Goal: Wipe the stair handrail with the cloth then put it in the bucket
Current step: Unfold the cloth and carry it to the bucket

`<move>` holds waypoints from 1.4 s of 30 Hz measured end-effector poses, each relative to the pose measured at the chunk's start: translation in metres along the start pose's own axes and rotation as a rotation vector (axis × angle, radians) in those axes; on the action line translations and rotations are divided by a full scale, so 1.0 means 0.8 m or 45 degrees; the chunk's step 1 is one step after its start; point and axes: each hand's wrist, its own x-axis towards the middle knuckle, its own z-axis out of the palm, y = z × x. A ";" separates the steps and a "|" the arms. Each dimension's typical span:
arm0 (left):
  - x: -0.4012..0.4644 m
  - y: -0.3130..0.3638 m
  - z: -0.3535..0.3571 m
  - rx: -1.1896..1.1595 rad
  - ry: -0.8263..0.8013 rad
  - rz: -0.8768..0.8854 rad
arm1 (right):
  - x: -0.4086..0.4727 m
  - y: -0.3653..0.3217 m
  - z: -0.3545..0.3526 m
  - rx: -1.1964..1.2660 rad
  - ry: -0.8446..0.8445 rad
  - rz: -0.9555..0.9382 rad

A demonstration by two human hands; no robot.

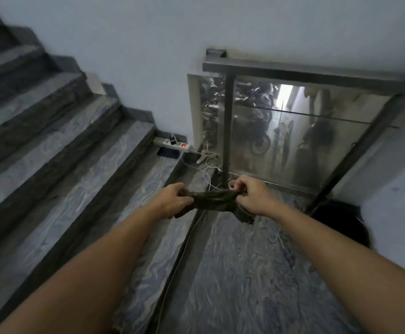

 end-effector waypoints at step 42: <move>0.621 0.366 0.492 0.676 -0.589 1.011 | 0.070 0.581 -0.167 -0.331 0.814 1.195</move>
